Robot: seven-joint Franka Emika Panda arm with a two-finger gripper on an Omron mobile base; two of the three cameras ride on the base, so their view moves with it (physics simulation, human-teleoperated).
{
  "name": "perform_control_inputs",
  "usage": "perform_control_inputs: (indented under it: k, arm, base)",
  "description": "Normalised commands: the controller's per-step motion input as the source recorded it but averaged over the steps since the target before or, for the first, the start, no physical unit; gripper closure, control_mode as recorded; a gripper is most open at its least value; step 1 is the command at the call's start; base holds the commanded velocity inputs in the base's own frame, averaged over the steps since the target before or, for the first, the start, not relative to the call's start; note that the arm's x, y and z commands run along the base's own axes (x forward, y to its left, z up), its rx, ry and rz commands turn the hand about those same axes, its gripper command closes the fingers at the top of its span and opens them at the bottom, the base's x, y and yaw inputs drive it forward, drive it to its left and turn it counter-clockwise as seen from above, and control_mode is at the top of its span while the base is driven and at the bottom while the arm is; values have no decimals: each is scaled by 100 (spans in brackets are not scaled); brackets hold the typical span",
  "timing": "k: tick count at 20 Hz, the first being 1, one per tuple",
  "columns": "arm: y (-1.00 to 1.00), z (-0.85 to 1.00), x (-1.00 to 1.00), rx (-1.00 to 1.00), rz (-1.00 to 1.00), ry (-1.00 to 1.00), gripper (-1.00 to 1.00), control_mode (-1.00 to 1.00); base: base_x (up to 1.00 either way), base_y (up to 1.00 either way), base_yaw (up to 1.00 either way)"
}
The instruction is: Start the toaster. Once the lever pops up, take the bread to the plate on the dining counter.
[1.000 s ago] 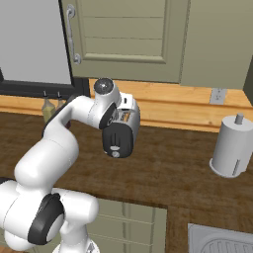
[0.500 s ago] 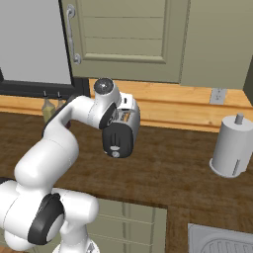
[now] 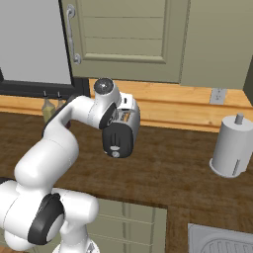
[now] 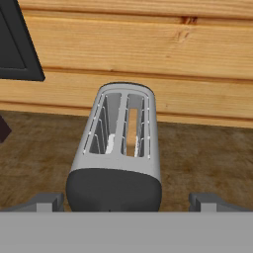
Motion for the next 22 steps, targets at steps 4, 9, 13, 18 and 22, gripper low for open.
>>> perform_control_inputs:
  k: [4,9,13,18,22]
  arm:
    - [0,0,0,0,0,0,-100,-100]
    - [0,0,0,0,0,0,-100,-100]
    - [0,0,0,0,0,0,-100,-100]
    - [0,0,0,0,0,0,-100,-100]
    - [0,0,0,0,0,0,-100,-100]
  base:
    - [0,0,0]
    - [0,0,0]
    - [0,0,0]
    - [0,0,0]
    - [0,0,0]
